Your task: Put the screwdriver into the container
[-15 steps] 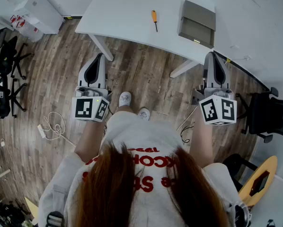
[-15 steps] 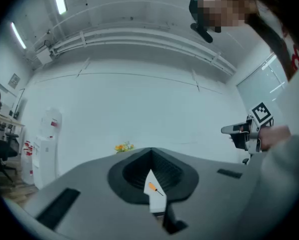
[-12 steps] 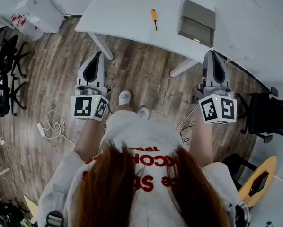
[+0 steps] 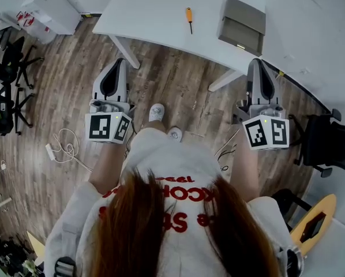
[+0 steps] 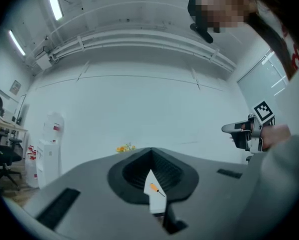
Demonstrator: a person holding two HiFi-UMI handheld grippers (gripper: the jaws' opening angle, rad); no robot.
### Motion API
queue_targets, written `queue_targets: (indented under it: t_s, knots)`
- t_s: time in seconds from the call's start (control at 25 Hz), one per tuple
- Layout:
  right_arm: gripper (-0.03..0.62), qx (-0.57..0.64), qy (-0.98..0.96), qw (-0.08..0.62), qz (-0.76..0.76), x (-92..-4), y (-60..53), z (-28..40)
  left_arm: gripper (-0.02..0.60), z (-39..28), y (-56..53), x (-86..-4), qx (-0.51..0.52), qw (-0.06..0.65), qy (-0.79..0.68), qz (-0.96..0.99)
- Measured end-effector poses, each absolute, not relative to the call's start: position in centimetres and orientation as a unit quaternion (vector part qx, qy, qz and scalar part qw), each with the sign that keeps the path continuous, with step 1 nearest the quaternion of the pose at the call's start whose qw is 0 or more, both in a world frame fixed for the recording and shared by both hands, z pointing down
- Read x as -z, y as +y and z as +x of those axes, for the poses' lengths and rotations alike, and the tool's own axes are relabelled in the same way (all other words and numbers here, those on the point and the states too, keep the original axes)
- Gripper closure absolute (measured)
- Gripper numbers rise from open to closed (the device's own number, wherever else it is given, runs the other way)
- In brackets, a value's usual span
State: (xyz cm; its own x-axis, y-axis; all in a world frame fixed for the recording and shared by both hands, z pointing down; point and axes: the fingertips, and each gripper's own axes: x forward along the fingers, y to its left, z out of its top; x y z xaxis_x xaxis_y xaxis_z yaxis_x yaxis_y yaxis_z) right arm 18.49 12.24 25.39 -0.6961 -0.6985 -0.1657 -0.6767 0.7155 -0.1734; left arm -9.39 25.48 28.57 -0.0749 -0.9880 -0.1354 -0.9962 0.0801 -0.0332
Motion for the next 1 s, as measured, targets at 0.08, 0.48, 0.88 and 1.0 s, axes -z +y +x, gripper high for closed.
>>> queue_targets:
  t_s: [0.08, 0.48, 0.88, 1.0]
  knots:
    - [0.591, 0.051, 0.922, 0.109, -0.369, -25.4, 11.9, 18.0, 0.580, -9.7, 25.0, -28.4, -0.033, 0.061, 0.734, -0.676]
    - [0.591, 0.055, 0.925, 0.108, -0.361, -24.8, 8.9, 16.5, 0.581, -10.5, 20.9, -28.3, -0.037, 0.060, 0.722, -0.688]
    - [0.591, 0.055, 0.922, 0.100, -0.369, -24.5, 2.9, 12.5, 0.581, -14.5, 13.2, -28.1, -0.042, 0.057, 0.708, -0.703]
    - [0.589, 0.056, 0.921, 0.099, -0.373, -24.4, 0.9, 10.9, 0.581, -16.1, 10.7, -28.0, -0.046, 0.054, 0.705, -0.705]
